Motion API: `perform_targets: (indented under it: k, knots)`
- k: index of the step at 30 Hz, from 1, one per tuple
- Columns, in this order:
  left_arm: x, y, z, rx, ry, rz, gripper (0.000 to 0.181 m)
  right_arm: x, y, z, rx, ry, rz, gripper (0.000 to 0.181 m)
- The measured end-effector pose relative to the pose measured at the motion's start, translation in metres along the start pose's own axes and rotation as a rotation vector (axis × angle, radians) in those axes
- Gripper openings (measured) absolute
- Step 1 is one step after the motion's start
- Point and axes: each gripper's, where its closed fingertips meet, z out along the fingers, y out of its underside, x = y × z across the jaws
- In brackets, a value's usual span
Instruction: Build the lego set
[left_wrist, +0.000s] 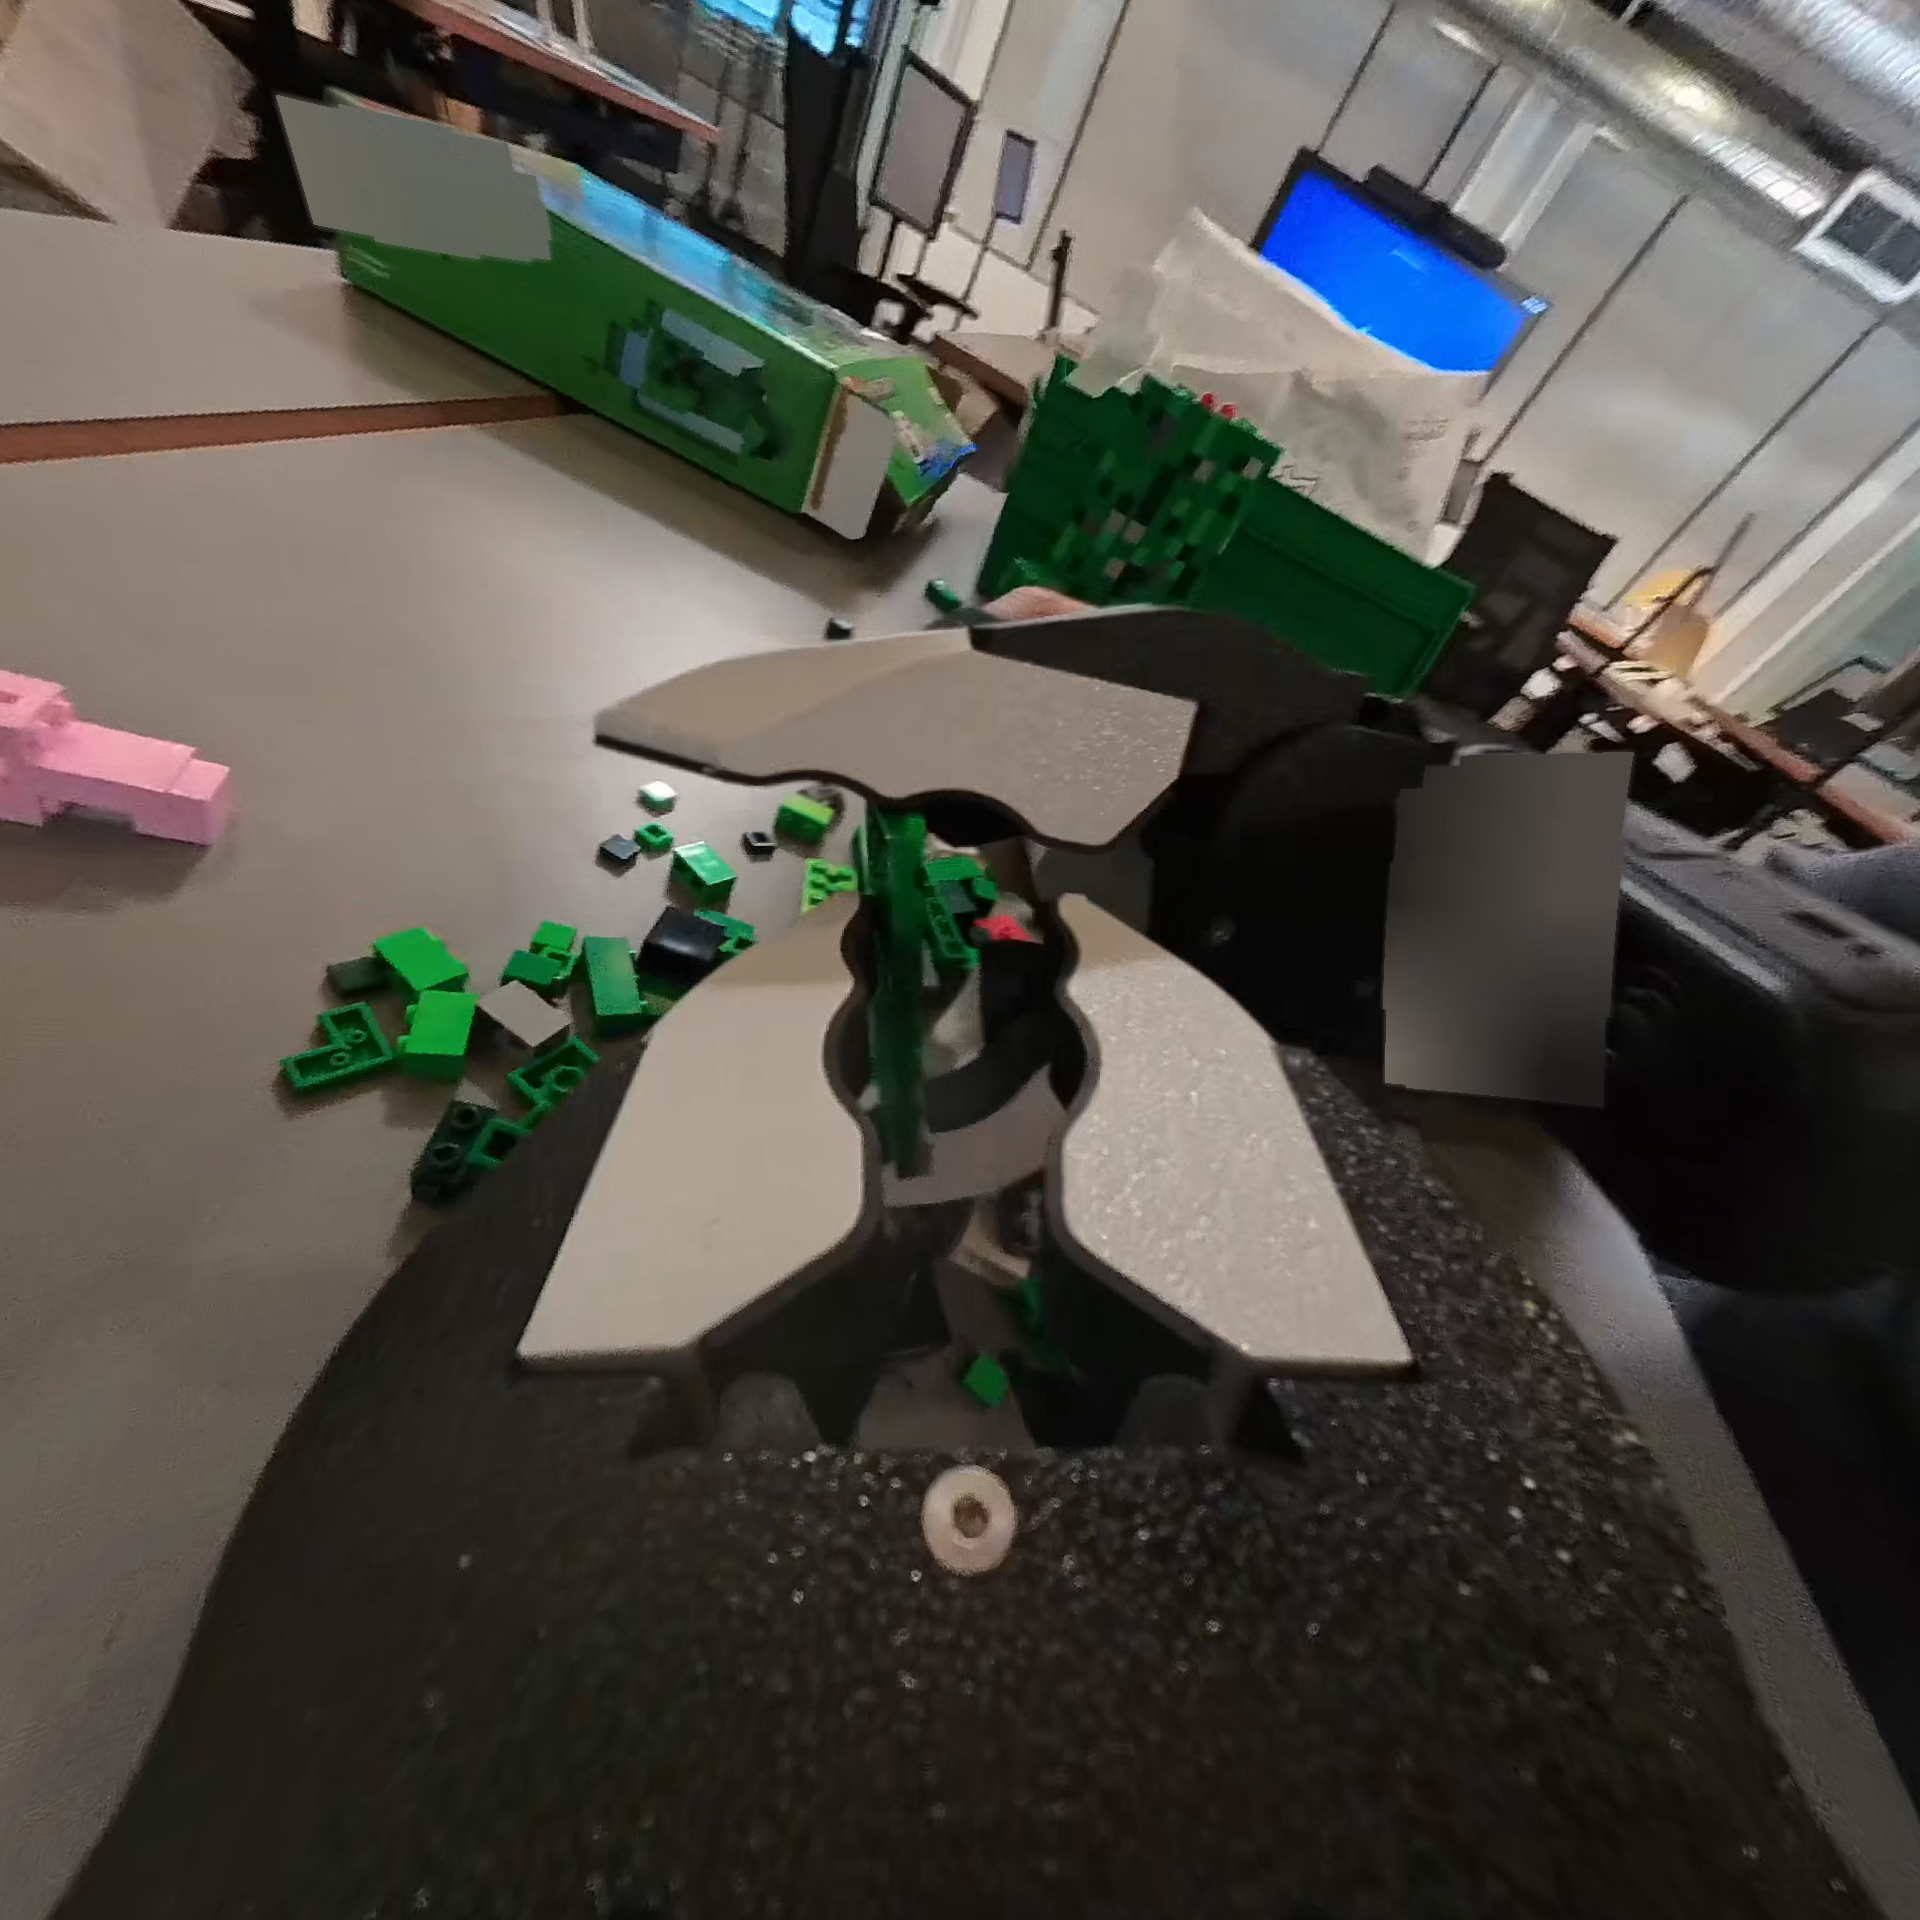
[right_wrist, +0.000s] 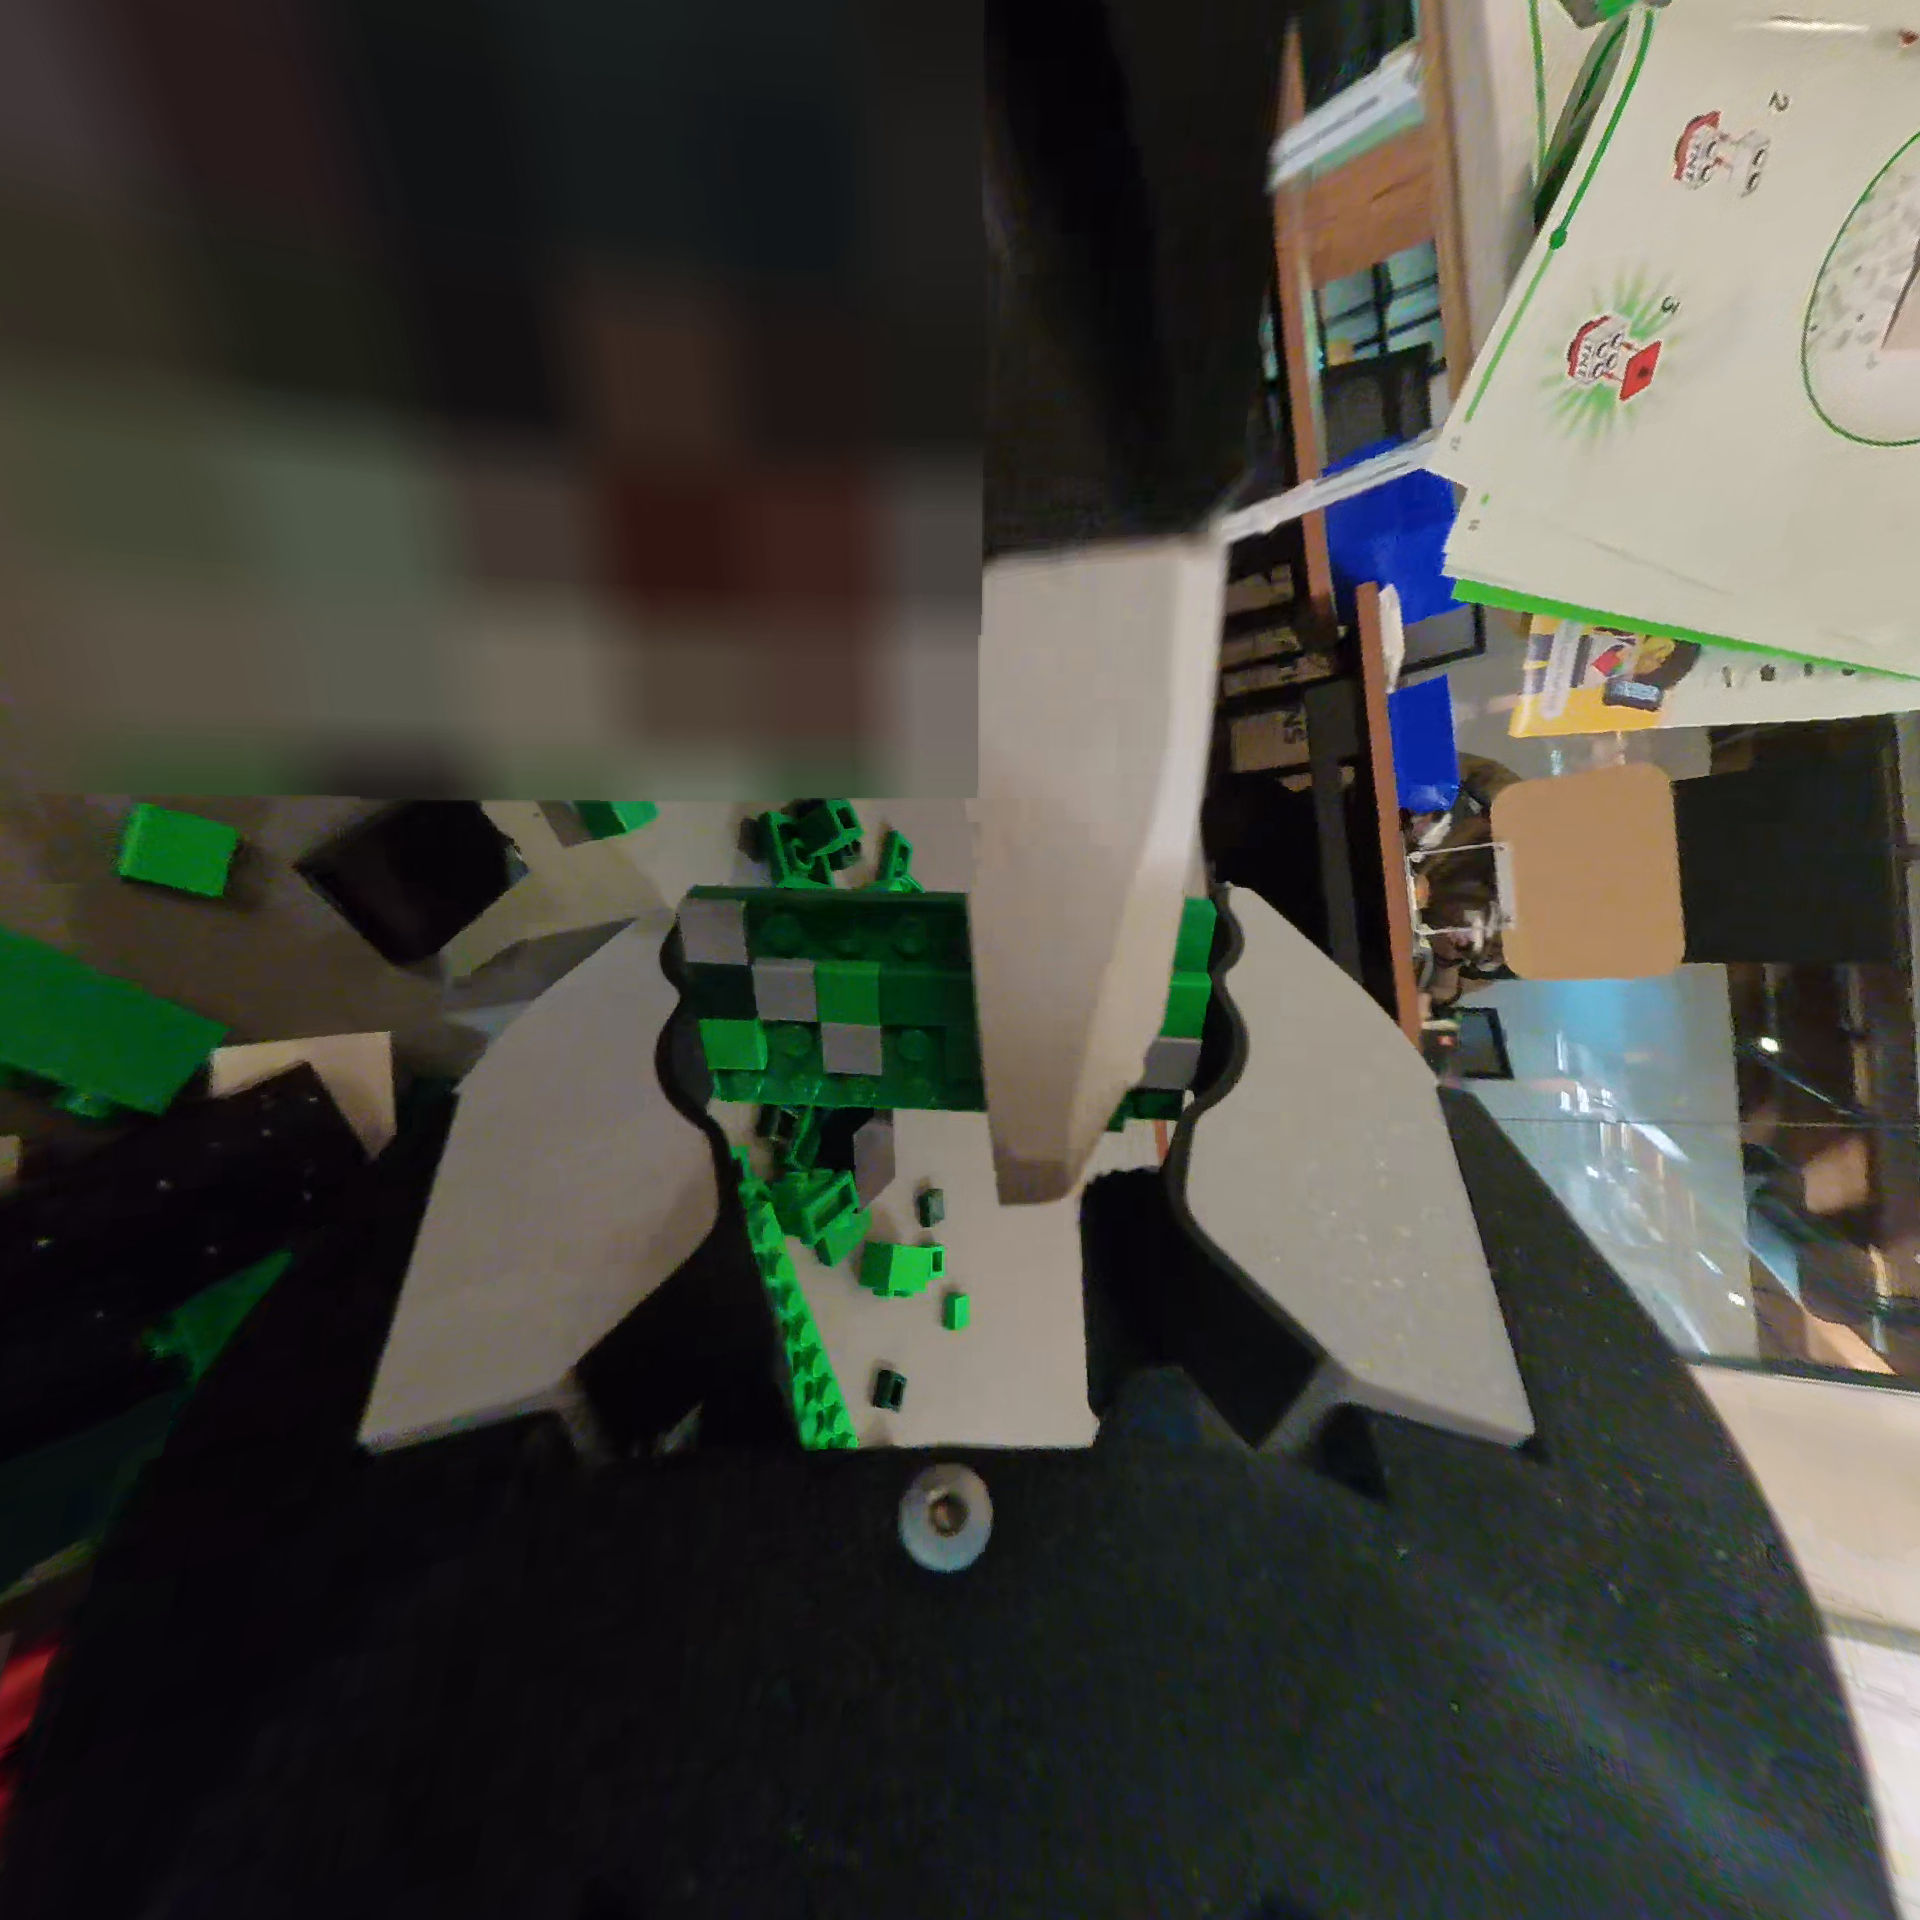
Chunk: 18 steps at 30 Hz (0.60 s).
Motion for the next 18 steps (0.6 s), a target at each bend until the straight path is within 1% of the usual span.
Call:
perform_targets:
  k: [5,7,11,15,18]
  knots:
    - [-0.011,0.004,0.003,-0.047,-0.124,0.059,0.007,-0.007,-0.007,-0.002,0.05,-0.063,0.065,0.092]
    - [-0.012,0.004,0.003,-0.061,-0.133,0.006,0.006,-0.007,-0.007,-0.001,0.05,-0.062,0.076,0.092]
    - [-0.015,0.0,0.004,-0.013,-0.13,-0.125,0.006,0.001,0.001,0.003,-0.044,0.026,-0.018,0.092]
    - [-0.016,-0.003,0.003,0.051,-0.066,-0.283,0.008,0.008,0.005,0.006,-0.129,0.116,-0.128,0.093]
    - [-0.017,-0.003,0.002,0.058,-0.067,-0.325,0.009,0.011,0.006,0.007,-0.169,0.149,-0.165,0.092]
